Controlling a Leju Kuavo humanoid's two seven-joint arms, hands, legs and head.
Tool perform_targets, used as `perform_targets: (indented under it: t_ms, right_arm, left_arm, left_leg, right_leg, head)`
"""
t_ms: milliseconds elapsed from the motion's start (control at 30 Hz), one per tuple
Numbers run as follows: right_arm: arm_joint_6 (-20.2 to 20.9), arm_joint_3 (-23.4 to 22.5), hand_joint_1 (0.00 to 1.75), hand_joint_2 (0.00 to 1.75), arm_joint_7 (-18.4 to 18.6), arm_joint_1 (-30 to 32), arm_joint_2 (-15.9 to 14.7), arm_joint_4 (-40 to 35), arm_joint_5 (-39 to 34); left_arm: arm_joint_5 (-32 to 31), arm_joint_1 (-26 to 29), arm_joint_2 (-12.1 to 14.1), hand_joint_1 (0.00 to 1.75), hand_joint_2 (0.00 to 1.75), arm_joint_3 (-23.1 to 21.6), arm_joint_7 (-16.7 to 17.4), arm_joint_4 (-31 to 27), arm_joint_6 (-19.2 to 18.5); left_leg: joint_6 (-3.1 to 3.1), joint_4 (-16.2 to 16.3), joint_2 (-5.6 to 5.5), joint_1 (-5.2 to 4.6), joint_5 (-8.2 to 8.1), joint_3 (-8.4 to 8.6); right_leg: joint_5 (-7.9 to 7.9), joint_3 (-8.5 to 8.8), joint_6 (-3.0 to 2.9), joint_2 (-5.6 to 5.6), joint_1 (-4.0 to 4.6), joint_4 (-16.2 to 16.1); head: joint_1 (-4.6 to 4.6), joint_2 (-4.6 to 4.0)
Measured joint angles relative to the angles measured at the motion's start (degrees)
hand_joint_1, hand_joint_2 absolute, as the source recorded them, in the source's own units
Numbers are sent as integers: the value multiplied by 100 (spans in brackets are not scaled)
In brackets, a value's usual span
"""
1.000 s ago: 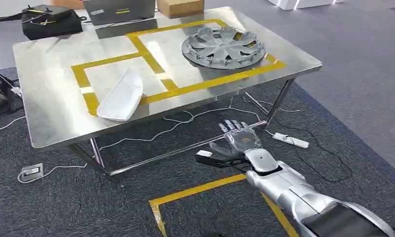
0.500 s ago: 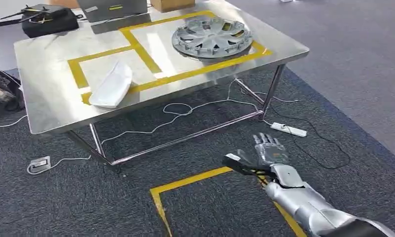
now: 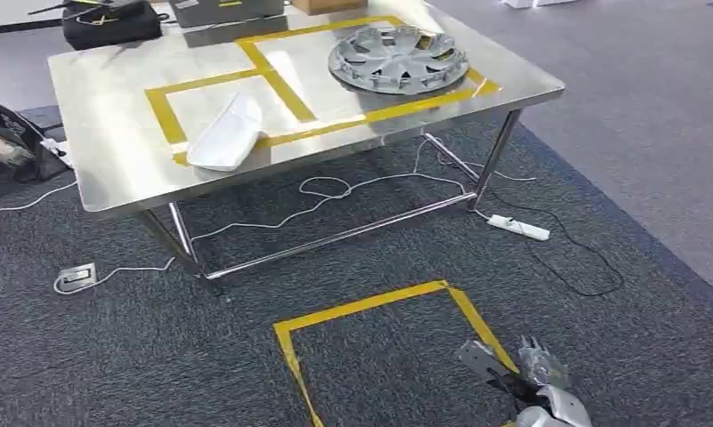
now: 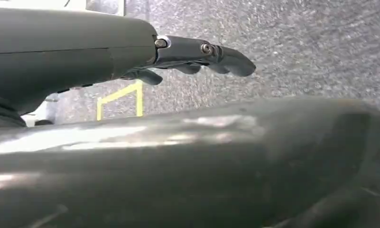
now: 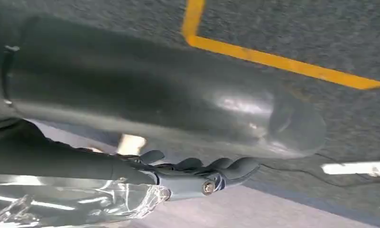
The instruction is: Take the parts from the cabinet and place them on the table.
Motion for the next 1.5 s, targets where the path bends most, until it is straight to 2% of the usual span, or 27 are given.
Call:
perform_targets:
  t_ms: [33, 67, 133, 167, 200, 233, 333, 367, 467, 500, 533, 567, 633, 667, 733, 767, 867, 933, 1000, 1033, 1100, 1167, 1200, 1233, 1367, 1433, 1500]
  right_arm:
    - [4, -24, 0, 0, 0, 5, 0, 15, 0]
    - [7, -48, 0, 0, 0, 14, 0, 28, 0]
    - [7, -89, 0, 0, 0, 15, -2, 44, 0]
    - [7, -94, 0, 0, -2, 6, -2, 46, 0]
    - [9, -94, 0, 0, -2, -15, 11, 46, 4]
    - [17, -96, 0, 0, 0, -16, 9, 48, 4]
    - [276, -151, 0, 0, 201, 51, 18, 103, -66]
    - [354, -192, 0, 0, 256, 99, 28, 138, -110]
    - [558, -372, 0, 0, 420, 307, 57, 247, -306]
    - [634, -440, 0, 0, 477, 390, 72, 284, -383]
    - [708, -514, 0, 0, 538, 480, 101, 324, -448]
    - [745, -577, 0, 0, 582, 570, 129, 361, -496]
    - [783, -675, 0, 0, 636, 694, 170, 417, -536]
    - [822, -713, 0, 0, 665, 725, 201, 444, -562]
    - [953, -787, 0, 0, 802, 773, 293, 479, -590]
    - [1019, -833, 0, 0, 890, 806, 304, 512, -621]
    - [1211, -968, 0, 0, 1189, 929, 372, 601, -767]
    - [1340, -1073, 0, 0, 1369, 1022, 453, 647, -866]
    - [1416, -1165, 0, 0, 1451, 1059, 535, 677, -927]
    - [1421, -1200, 0, 0, 1456, 1062, 562, 684, -938]
    - [1427, -1237, 0, 0, 1417, 1081, 603, 688, -859]
    - [1471, -1237, 0, 0, 1357, 1086, 627, 688, -758]
    - [1495, -1237, 0, 0, 1351, 1073, 645, 688, -745]
    - [1515, -1237, 0, 0, 1351, 1062, 689, 690, -739]
    - [1532, -1259, 0, 0, 1349, 1085, 728, 706, -817]
    - [1484, -1329, 0, 0, 1270, 1071, 732, 708, -935]
    - [1451, -1416, 0, 0, 1207, 1089, 734, 708, -1042]
  left_arm:
    - [0, -1, -2, 0, 0, 0, -2, 0, 0]
    - [0, -2, -7, 0, 0, 0, -6, 0, 0]
    - [0, -3, -13, 0, 0, 0, -11, 0, 0]
    - [0, -10, -11, 0, 0, 0, -11, 0, 0]
    - [0, -19, 2, 0, 0, 0, -11, 0, 0]
    - [0, -28, 0, 0, 0, 0, -11, 0, 2]
    - [2, -22, 2, 0, 0, 2, -13, 0, 4]
    - [7, -12, 2, 0, 0, 2, -13, 0, 4]
    - [15, -24, -9, 0, 0, 4, -13, 0, 9]
    - [17, -33, -9, 0, 0, 9, -13, 0, 9]
    - [22, -38, -11, 0, 0, 13, -11, 0, 7]
    - [24, -38, -15, 0, 0, 15, -11, 0, 4]
    - [28, -35, -17, 0, 0, 17, -11, 0, -7]
    - [33, -37, -17, 0, 0, 17, -11, 0, -9]
    - [53, -74, -11, 0, 0, 26, -11, 0, -11]
    - [68, -98, -24, 0, 0, 31, -11, 0, -22]
    - [79, -72, -55, 0, 0, 35, 5, 0, -90]
    - [79, -45, -57, 0, 0, 35, 39, 0, -98]
    - [87, -48, -85, 0, 0, 37, 72, 0, -116]
    - [96, -42, -85, 0, 0, 37, 92, 0, -144]
    - [98, -34, -98, 0, 0, 39, 151, 0, -234]
    - [63, -39, -133, 0, 0, 39, 223, 0, -286]
    - [41, -57, -153, 0, 0, 39, 269, 0, -286]
    - [20, -71, -166, 0, 0, 39, 302, 0, -286]
    - [15, -52, -201, 0, 0, 39, 348, 0, -286]
    - [15, -47, -212, 0, 0, 39, 348, 0, -286]
    - [20, -66, -219, 0, 0, 39, 350, 0, -286]
  left_leg:
    - [-10, 3, 8, 7, 60, -70]
    - [-27, 7, 12, 18, 123, -148]
    - [-90, 44, 13, 62, 234, -315]
    - [-140, 94, 8, 75, 283, -396]
    - [-185, 127, -6, 55, 326, -466]
    - [-211, 150, -5, 34, 375, -475]
    - [-255, 137, -16, 56, 536, -511]
    - [-288, 165, -17, 69, 465, -544]
    - [-343, 1165, -8, 73, -696, -800]
    - [-343, 1598, -8, 72, -938, -867]
    - [-330, 1937, -8, 69, -1013, -875]
    - [-305, 2035, -8, 60, -896, -787]
    - [-206, 1671, -10, 23, -507, -366]
    - [-112, 1183, -13, -18, -415, 21]
    - [13, 89, -9, -112, -724, 795]
    - [-59, -20, -9, -109, -752, 816]
    - [12, -75, -12, -104, -554, 706]
    - [76, -76, 8, -80, -451, 594]
    - [76, -71, 14, -82, -314, 430]
    - [64, -69, 9, -82, -256, 360]
    - [16, -56, -38, -71, -143, 227]
    - [-44, -28, -128, -47, -56, 112]
    - [-76, 26, -158, -44, -22, 63]
    - [-104, 72, -193, -74, -1, 0]
    - [-194, 80, -305, -35, 117, -66]
    - [-266, 448, -166, -29, -270, -254]
    - [-325, 1363, -92, 0, -787, -623]
  right_leg:
    - [9, 6, 20, 0, -9, 219]
    - [194, 134, 40, -1, -26, 194]
    - [660, 678, 97, 0, -69, -460]
    - [696, 1082, 155, 5, -110, -1018]
    - [379, 1458, 224, 60, -93, -1531]
    - [353, 1486, 26, 88, -84, -1642]
    - [420, 1287, -74, 87, -66, -1535]
    - [479, 1222, -169, 50, -82, -1538]
    - [708, 1018, -293, 11, -56, -1528]
    - [784, 915, -305, 4, -40, -1526]
    - [859, 809, -310, -6, -22, -1520]
    - [928, 704, -309, -10, -1, -1515]
    - [1070, 518, -310, -8, 38, -1513]
    - [1155, 431, -313, 10, 56, -1515]
    - [1269, 360, -274, 30, 70, -1509]
    - [1322, 351, -252, 13, 64, -1537]
    - [1505, 325, -146, 7, 44, -1645]
    - [1035, 133, -78, 25, 21, -1251]
    - [401, -192, -14, 22, 0, -169]
    - [235, -242, 3, 22, -4, 163]
    - [266, 113, 22, 22, -20, -30]
    - [556, 943, 34, 90, -51, -1123]
    - [498, 1303, 40, 342, -88, -1648]
    - [472, 1328, -17, 379, -51, -1716]
    - [583, 1222, -206, 182, -60, -1678]
    - [654, 1216, -297, 133, -63, -1679]
    - [716, 1127, -303, 78, -55, -1674]
  head:
    - [2, 0]
    - [-2, 0]
    - [-2, 0]
    - [2, 0]
    - [46, 0]
    - [27, 0]
    - [29, 0]
    - [15, 0]
    - [0, 0]
    - [7, 0]
    - [5, 0]
    - [4, 0]
    - [4, 0]
    - [7, 0]
    - [5, 0]
    - [18, 0]
    - [0, 0]
    - [31, 0]
    - [26, 0]
    - [35, 0]
    - [31, 0]
    - [26, 0]
    - [33, 0]
    - [37, 0]
    - [22, 0]
    - [-39, 0]
    - [-50, 0]
